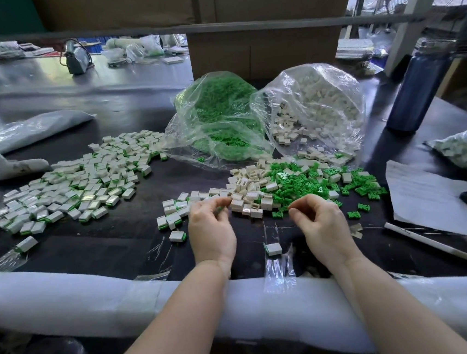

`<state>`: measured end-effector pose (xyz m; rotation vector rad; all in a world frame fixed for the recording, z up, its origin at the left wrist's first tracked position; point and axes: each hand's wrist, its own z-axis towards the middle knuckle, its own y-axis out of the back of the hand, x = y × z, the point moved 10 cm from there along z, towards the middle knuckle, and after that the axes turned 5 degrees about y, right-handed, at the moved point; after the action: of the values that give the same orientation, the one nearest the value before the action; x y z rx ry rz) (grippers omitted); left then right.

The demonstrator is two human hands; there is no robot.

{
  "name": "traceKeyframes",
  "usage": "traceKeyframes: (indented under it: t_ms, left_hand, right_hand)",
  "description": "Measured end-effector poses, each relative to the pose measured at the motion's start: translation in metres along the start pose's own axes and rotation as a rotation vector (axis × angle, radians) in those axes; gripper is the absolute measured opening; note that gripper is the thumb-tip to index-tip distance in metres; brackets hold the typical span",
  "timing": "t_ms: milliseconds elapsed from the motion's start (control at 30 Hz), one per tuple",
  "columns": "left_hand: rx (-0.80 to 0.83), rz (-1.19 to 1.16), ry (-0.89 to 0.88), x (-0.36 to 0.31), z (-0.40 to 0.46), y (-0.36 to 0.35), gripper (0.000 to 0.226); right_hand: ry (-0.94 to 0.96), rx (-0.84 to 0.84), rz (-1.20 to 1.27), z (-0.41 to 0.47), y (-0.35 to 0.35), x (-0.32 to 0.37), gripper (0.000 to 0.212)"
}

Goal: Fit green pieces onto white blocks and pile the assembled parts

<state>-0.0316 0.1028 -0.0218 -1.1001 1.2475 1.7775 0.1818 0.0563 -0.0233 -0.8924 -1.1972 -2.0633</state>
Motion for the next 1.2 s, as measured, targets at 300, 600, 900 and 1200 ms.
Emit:
traceKeyframes:
  t_ms: [300,600,900,1200]
  left_hand:
    - [0.041,0.312,0.123,0.015,0.003,-0.007,0.042]
    - [0.179,0.713,-0.012,0.009,-0.001,-0.034,0.066]
    - [0.313,0.715,-0.048,0.018,0.0,-0.055,0.062]
    - [0.245,0.611,-0.037,0.015,0.004,-0.045,0.06]
  right_hand:
    - [-0.032,0.009,0.01,0.001,-0.001,-0.006,0.016]
    - [-0.047,0.017,-0.005,0.001,-0.002,-0.008,0.016]
    - [-0.08,0.043,-0.004,0.0,-0.004,-0.008,0.012]
    - [-0.098,0.039,0.006,-0.001,-0.003,-0.009,0.013]
